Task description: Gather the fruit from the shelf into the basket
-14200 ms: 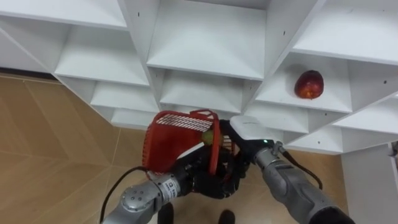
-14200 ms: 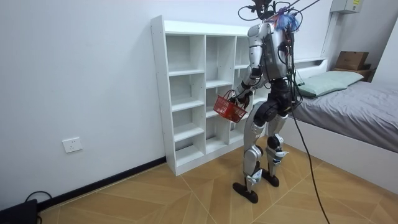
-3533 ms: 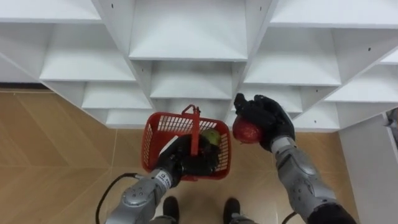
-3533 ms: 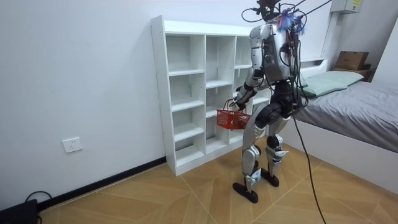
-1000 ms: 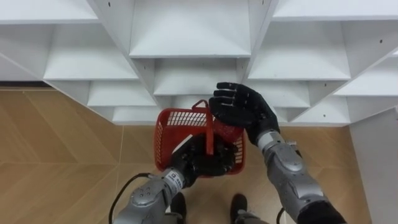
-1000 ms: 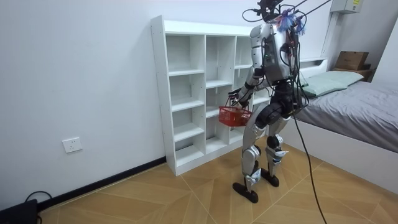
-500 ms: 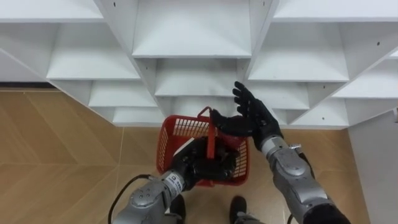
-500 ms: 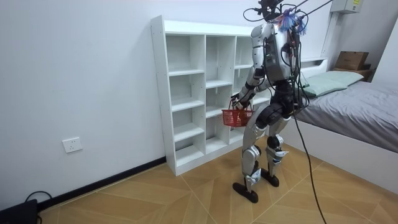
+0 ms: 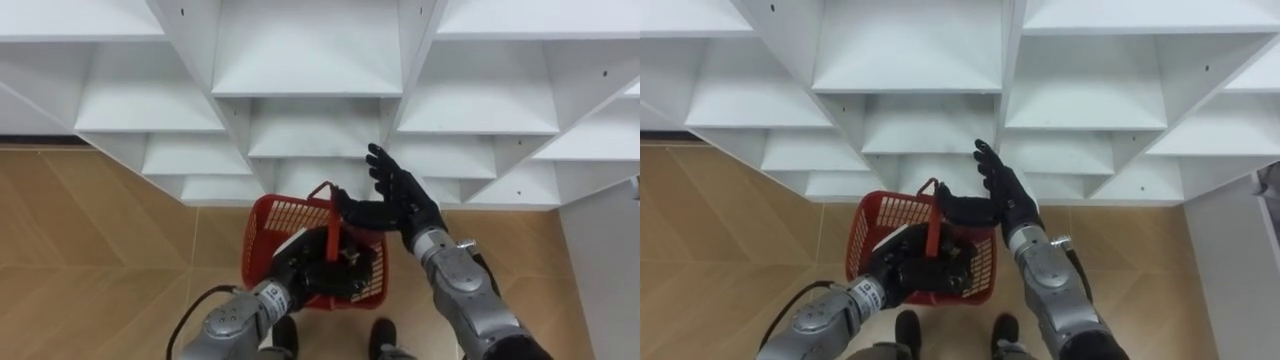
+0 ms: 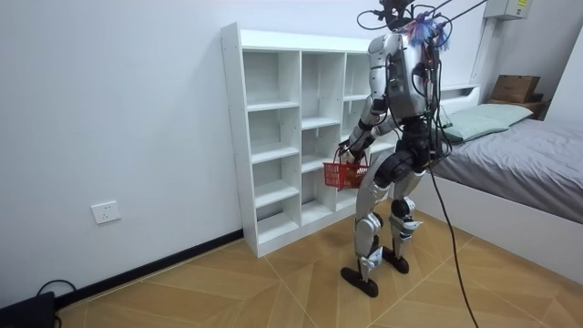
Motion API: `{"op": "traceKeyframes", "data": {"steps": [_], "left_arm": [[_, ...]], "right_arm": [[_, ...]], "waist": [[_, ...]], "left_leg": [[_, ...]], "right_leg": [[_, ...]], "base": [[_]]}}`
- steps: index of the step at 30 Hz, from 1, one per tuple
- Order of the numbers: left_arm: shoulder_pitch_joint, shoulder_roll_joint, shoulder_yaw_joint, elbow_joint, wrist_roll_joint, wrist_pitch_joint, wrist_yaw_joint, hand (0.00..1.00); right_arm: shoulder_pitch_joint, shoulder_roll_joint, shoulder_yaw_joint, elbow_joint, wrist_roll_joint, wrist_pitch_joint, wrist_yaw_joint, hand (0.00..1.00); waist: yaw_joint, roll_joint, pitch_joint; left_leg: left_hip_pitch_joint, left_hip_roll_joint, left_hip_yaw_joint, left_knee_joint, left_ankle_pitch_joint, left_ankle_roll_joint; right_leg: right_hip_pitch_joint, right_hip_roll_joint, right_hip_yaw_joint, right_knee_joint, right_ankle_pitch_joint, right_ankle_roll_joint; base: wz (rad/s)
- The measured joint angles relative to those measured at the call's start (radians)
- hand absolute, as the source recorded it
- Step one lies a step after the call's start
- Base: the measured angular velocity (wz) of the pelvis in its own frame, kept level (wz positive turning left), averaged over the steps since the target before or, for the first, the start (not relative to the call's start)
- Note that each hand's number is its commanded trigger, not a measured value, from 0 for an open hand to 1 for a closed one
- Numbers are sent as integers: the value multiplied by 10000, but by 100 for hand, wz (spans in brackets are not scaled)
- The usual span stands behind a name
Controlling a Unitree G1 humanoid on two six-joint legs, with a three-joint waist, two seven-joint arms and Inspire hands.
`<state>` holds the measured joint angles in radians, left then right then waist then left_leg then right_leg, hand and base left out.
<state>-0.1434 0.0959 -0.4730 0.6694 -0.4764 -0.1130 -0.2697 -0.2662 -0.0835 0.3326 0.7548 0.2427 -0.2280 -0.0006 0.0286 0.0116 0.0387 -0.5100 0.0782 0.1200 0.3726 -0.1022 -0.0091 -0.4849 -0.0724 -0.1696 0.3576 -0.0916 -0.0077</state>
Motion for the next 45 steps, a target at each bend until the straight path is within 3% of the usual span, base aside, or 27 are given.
{"op": "traceKeyframes", "data": {"steps": [5,10,16,20,21,25,28,31,40,45], "left_arm": [[9,86,240,387,637,-124,113,100],[325,469,432,478,1372,-402,241,100],[590,588,1227,608,1664,-501,541,100],[959,626,1603,1281,1672,-812,708,100],[1102,673,1664,1374,1698,-812,731,100],[1631,730,1995,1413,2113,-812,854,100],[2158,768,2386,1416,2550,-857,946,100],[2629,779,2756,1538,2760,-871,1145,100],[3093,702,3547,2354,2934,-900,1596,100],[3254,729,3999,2945,2923,-915,1920,100]], "right_arm": [[208,-11,-25,223,37,1,66,0],[547,-241,-43,92,-40,20,41,0],[1018,-489,-86,-811,149,-19,-245,0],[1607,-446,-264,-961,102,-17,-308,0],[1800,-439,-424,-1117,105,-26,-308,0],[2290,-455,-821,-1262,21,-26,-308,0],[2781,-471,-1128,-1707,28,-28,-326,0],[3169,-563,-1353,-1904,-1,-268,-396,0],[3779,-652,-1949,-1762,230,-444,-636,0],[3944,-663,-2396,-355,648,-448,-807,0]], "waist": [[-26,-13,8],[-26,-36,7],[-125,-69,0],[-244,-215,-100],[-249,-233,-144],[-296,-247,-161],[-278,-226,-252],[-331,-197,-316],[-392,-157,-332],[-520,-210,-343]], "left_leg": [[274,-6,20,-103,4,-6],[641,-15,115,-272,5,-12],[1174,-31,163,-391,-28,-42],[1914,-65,196,-699,-49,-74],[1992,-54,190,-722,-55,-80],[2430,-44,187,-880,-84,-112],[2818,-46,213,-1066,-111,-130],[3234,-44,218,-1262,-129,-163],[4369,-64,339,-1822,-185,-228],[4818,-93,333,-2078,-208,-257]], "right_leg": [[242,15,44,-111,-2,4],[507,29,157,-152,-12,25],[1000,51,229,-263,-51,55],[1678,70,251,-552,-116,100],[1798,96,250,-656,-131,115],[2285,145,251,-913,-89,111],[2646,175,279,-1078,-90,121],[3070,209,268,-1303,-97,130],[4100,244,316,-1582,-211,171],[4556,253,263,-1893,-243,200]], "base": [[-1],[-3],[-3],[-1],[0],[0],[-3],[0],[-2],[1]]}}
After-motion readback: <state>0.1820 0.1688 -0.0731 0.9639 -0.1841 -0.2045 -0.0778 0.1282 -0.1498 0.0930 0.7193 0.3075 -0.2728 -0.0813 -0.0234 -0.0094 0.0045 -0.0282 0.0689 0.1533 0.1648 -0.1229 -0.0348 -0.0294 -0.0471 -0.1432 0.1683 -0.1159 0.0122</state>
